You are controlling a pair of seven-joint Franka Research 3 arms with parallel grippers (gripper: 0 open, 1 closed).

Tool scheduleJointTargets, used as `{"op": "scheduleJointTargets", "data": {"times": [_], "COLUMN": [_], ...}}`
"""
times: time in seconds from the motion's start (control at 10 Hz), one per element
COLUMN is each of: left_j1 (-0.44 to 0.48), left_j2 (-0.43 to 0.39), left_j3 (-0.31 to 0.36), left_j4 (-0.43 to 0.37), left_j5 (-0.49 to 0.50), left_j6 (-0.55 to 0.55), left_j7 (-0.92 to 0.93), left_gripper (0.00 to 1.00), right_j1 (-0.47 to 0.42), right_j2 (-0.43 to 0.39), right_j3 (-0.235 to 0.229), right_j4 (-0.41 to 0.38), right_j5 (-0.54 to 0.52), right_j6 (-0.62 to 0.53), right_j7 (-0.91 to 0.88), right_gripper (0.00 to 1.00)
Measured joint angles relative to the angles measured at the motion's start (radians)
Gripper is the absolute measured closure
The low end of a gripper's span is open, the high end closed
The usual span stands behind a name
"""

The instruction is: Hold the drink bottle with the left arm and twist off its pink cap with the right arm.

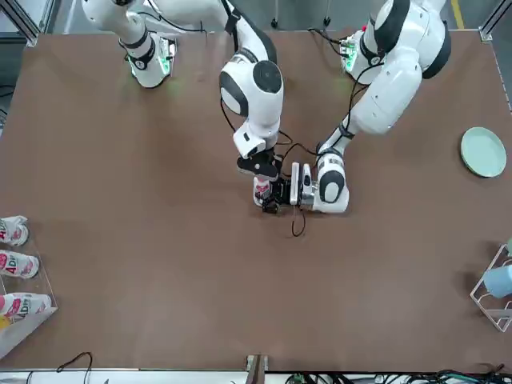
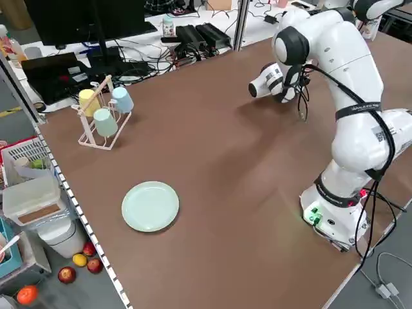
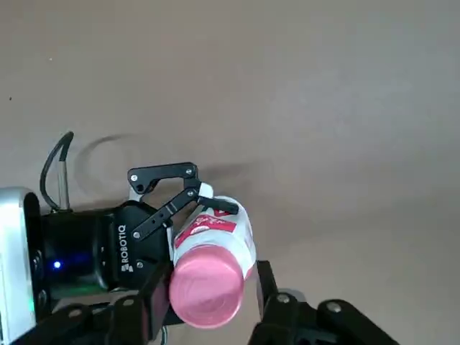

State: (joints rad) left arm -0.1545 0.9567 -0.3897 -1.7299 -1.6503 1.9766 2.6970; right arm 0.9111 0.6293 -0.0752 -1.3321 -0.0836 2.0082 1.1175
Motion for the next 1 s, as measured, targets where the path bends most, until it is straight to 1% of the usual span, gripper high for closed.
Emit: {"op": "scheduleJointTargets", "data": {"times": [0.1,0.2,0.3,0.8,1.0], "left_j1": [0.000,0.000,0.000,0.001,0.001], "left_j2": [0.000,0.000,-0.001,-0.004,-0.004], "left_j3": [0.002,0.002,0.004,0.012,0.015], "left_j4": [0.001,0.001,0.002,0.004,0.006], "left_j5": [0.000,0.000,-0.002,-0.006,-0.007], "left_j6": [0.000,0.001,0.000,0.001,0.001], "left_j7": [0.000,0.000,0.000,0.000,0.000], "left_gripper": [0.47,0.47,0.47,0.47,0.47], "right_j1": [0.000,-0.001,-0.001,-0.006,-0.008], "right_j2": [0.000,0.000,0.000,0.002,0.003], "right_j3": [-0.001,-0.002,-0.001,-0.001,-0.001], "right_j4": [0.000,0.000,0.000,-0.001,-0.001], "right_j5": [0.000,0.000,0.000,0.000,0.001], "right_j6": [0.005,0.019,0.028,0.052,0.061], "right_j7": [0.004,0.005,0.008,0.000,-0.072], "right_gripper": [0.48,0.55,0.57,0.57,0.57]}}
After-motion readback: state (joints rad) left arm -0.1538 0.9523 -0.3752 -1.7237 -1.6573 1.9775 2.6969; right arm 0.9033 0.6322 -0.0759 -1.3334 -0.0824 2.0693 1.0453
